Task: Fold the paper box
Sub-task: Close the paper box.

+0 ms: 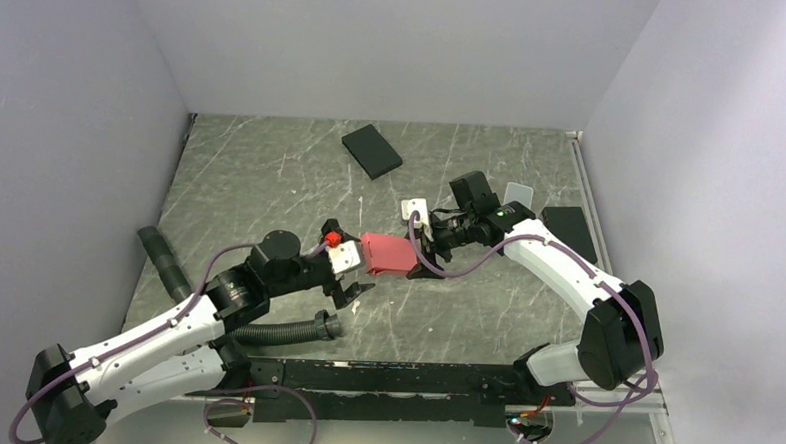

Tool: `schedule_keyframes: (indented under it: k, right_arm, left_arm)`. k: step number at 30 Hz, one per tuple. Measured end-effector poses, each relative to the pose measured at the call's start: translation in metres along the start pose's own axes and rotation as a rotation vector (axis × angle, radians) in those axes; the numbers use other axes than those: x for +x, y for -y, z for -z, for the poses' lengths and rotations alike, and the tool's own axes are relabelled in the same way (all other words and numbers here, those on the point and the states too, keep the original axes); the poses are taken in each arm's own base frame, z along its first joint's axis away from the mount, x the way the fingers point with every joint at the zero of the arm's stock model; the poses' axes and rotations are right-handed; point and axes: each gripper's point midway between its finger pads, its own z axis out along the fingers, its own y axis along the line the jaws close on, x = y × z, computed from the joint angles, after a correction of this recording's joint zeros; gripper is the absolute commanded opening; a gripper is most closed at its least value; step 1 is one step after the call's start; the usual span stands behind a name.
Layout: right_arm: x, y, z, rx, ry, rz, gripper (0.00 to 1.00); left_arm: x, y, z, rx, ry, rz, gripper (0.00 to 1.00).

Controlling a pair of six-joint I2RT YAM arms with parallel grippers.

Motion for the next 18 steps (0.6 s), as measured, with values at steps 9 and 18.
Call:
schedule_keyframes:
  k: [9,18]
  right_arm:
    - [-0.002,-0.004,-0.004,-0.012,-0.003,0.011,0.51]
    - [-0.004,-0.009,-0.009,-0.031,-0.005,0.026,0.51]
  left_arm:
    - [0.002,-0.016,0.001,-0.089,-0.017,-0.009,1.00]
    - [0.000,-0.008,0.000,-0.048,-0.005,-0.010,0.99]
